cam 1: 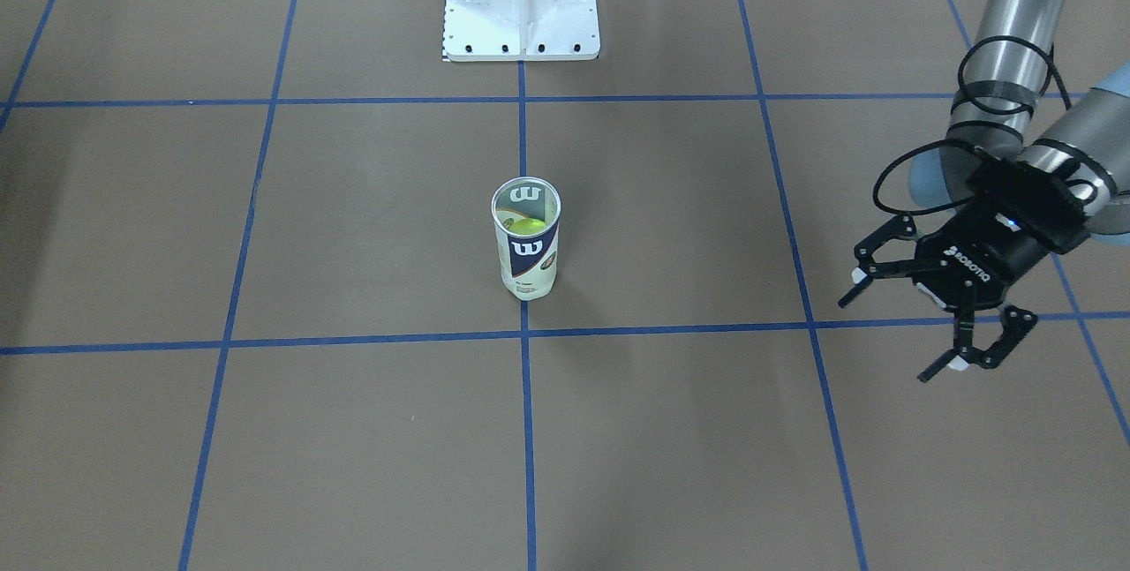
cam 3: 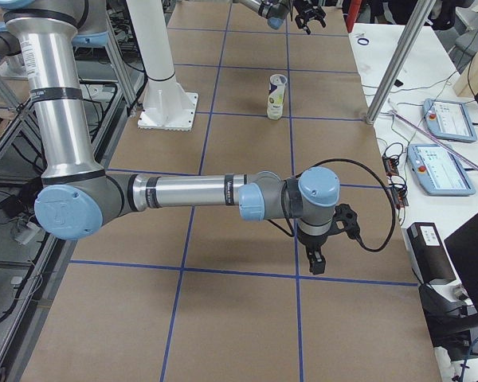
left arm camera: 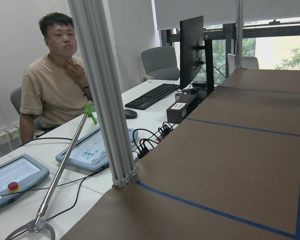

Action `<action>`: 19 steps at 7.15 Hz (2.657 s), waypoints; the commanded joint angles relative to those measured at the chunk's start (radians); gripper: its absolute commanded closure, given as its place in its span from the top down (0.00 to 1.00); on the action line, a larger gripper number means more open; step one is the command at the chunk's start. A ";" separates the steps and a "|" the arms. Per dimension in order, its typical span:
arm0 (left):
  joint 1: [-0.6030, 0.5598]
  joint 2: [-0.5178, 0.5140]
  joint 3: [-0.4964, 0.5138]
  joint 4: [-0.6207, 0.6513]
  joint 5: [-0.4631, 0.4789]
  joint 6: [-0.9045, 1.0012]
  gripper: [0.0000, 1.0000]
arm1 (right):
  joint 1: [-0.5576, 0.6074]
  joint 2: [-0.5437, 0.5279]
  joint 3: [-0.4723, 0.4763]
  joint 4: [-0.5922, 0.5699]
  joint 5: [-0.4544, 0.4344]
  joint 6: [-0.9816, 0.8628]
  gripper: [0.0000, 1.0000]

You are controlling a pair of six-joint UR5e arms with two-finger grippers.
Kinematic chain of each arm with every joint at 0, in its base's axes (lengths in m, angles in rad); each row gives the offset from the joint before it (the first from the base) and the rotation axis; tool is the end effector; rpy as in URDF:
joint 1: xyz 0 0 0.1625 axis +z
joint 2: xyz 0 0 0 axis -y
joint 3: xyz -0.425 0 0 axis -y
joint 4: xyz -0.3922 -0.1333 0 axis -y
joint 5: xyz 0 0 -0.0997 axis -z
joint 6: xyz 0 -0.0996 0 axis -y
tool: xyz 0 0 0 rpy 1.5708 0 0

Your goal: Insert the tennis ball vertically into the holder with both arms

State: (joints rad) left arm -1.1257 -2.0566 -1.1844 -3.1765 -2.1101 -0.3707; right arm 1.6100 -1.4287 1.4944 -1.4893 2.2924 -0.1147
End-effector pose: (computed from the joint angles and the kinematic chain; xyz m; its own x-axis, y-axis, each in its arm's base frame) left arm 0.2100 -0.6311 0.3892 0.4967 0.8163 -0.2949 0.2549 0.1876 0.9486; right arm 0.0894 -0.5581 0.6168 0.7535 -0.1801 0.6324 0.0478 0.9742 0.2205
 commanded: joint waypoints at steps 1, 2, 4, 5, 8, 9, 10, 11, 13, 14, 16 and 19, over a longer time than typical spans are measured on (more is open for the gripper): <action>-0.118 0.021 0.002 0.118 -0.094 0.057 1.00 | 0.001 -0.016 -0.011 0.038 0.004 0.036 1.00; -0.161 0.021 -0.004 0.235 -0.097 0.135 1.00 | 0.001 -0.016 -0.011 0.040 0.004 0.035 1.00; -0.215 0.056 -0.009 0.491 -0.081 0.476 1.00 | 0.001 -0.015 -0.011 0.040 0.004 0.037 1.00; -0.259 0.065 -0.011 0.591 -0.080 0.560 1.00 | 0.001 -0.015 -0.010 0.040 0.004 0.037 1.00; -0.305 0.124 -0.014 0.902 -0.077 0.756 1.00 | 0.001 -0.015 -0.013 0.040 0.002 0.037 1.00; -0.351 0.125 -0.036 1.075 -0.079 0.821 1.00 | 0.001 -0.015 -0.013 0.040 0.002 0.037 1.00; -0.367 0.128 -0.131 1.322 -0.085 0.816 1.00 | 0.001 -0.018 -0.014 0.040 0.004 0.037 1.00; -0.393 0.124 -0.255 1.656 -0.081 0.809 1.00 | 0.001 -0.019 -0.013 0.040 0.009 0.037 1.00; -0.420 0.226 -0.391 1.834 -0.088 0.614 1.00 | 0.001 -0.022 -0.014 0.037 0.012 0.035 1.00; -0.417 0.343 -0.412 1.811 -0.102 0.489 1.00 | 0.001 -0.033 -0.014 0.037 0.013 0.036 1.00; -0.414 0.435 -0.402 1.587 -0.113 0.481 1.00 | 0.001 -0.041 -0.016 0.037 0.013 0.033 1.00; -0.399 0.424 -0.279 1.569 -0.136 0.475 1.00 | -0.004 -0.047 -0.014 0.035 0.012 0.033 1.00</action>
State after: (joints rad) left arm -1.5259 -1.6310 -1.4839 -1.5936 -2.2320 0.1081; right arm 1.6083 -1.4747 1.4796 -1.4530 2.3049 -0.0829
